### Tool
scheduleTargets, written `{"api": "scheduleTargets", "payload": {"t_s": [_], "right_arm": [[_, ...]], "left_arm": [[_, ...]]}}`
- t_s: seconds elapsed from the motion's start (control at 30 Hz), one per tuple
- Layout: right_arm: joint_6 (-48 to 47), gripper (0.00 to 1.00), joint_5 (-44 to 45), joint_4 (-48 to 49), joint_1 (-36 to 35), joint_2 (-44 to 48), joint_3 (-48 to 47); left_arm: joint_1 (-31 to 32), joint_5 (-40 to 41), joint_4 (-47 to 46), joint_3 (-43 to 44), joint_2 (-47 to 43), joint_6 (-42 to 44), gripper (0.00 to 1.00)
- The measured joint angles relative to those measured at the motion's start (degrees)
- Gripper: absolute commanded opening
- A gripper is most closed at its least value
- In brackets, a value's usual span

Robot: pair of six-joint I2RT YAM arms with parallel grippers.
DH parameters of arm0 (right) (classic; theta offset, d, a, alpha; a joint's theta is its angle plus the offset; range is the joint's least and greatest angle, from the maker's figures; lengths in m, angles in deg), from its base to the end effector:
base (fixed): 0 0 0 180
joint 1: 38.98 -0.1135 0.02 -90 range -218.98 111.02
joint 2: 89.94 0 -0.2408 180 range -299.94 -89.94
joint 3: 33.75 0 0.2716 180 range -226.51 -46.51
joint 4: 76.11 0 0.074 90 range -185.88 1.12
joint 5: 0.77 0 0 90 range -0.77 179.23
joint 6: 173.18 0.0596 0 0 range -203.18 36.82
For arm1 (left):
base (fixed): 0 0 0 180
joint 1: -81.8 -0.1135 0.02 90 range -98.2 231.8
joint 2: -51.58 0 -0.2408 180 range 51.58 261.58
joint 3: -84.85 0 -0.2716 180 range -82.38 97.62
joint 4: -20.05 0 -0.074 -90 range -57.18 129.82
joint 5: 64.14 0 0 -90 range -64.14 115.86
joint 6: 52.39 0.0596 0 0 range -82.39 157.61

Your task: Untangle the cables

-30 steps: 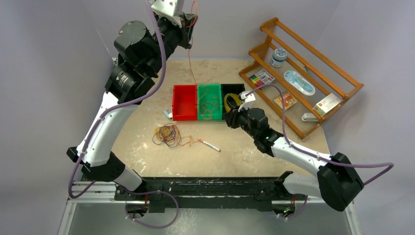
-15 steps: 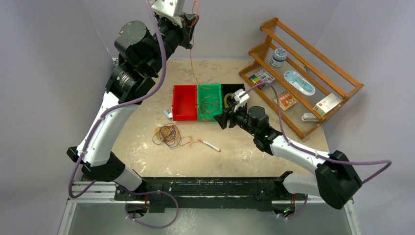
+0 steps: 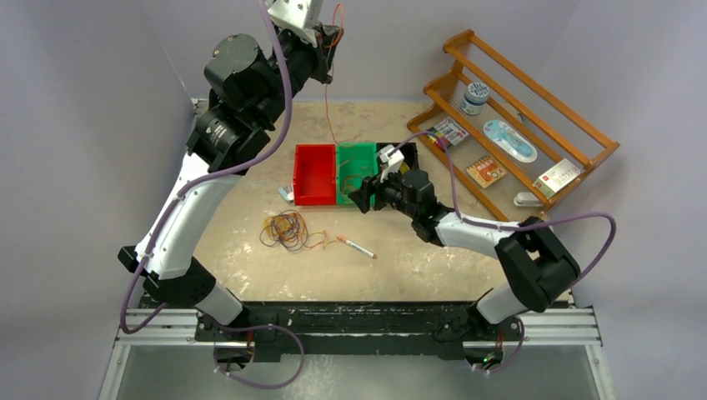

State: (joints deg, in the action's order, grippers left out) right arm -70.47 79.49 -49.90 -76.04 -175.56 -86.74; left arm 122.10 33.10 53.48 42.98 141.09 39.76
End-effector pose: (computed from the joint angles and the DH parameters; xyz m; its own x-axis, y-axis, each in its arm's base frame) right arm 0.2830 0.2264 0.1923 -0.2472 0.0850 -0.9652 -0.6906 0.6832 0.2371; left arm 0.2535 -0.2051 0.5930 0.2203 -0.1380 -0.9656 0.5410 0.8410 0.0032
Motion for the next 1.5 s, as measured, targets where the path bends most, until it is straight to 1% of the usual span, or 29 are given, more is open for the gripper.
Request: {"api": "scheduleTargets", "payload": {"t_s": [0.17,0.33,0.4,0.5,0.57,0.73,0.8,0.9,1.07,1.27,1.4,1.5], "right_arm": [[4.5,0.64,0.4,2.1,0.0,-3.9,-1.7],[7.6,0.61,-0.2,2.1,0.0,-7.9,-3.5],[8.2,0.58,-0.5,1.8,0.0,-8.7,-3.5],[9.1,0.49,-0.9,1.4,0.0,-9.0,-3.5],[9.8,0.41,-1.0,1.4,0.0,-9.0,-3.5],[11.5,0.17,-2.1,1.6,0.0,-9.0,-3.5],[11.9,0.09,-2.3,1.7,0.0,-9.0,-3.5],[12.2,0.00,-2.5,1.6,0.0,-8.9,-3.5],[11.3,0.00,-1.4,-0.6,0.0,-6.4,-3.5],[9.2,0.00,1.2,-4.2,0.3,0.0,-7.1],[8.0,0.00,1.7,-4.5,1.3,0.2,-11.0],[7.3,0.00,2.4,-4.9,2.2,-1.8,-13.3]], "left_arm": [[0.0,0.0,0.0,0.0,0.4,0.0,0.00],[0.0,0.0,0.0,0.0,0.5,0.0,0.00],[0.0,0.0,0.0,0.0,0.5,0.0,0.00],[0.0,0.0,0.0,0.0,0.5,0.0,0.00],[0.0,0.0,0.0,0.0,0.5,0.0,0.00],[0.0,0.0,0.0,0.0,0.5,0.0,0.00],[0.0,0.0,0.0,-0.1,0.5,0.0,0.00],[0.0,0.1,-0.1,-0.5,0.5,0.0,0.00],[0.0,0.7,-0.5,-3.0,0.0,0.0,0.00],[0.0,1.8,-2.0,-10.3,-2.6,-1.6,0.00],[0.0,2.1,-2.8,-13.8,-3.7,-3.1,0.00],[0.0,2.2,-3.1,-14.9,-3.8,-4.1,0.00]]}}
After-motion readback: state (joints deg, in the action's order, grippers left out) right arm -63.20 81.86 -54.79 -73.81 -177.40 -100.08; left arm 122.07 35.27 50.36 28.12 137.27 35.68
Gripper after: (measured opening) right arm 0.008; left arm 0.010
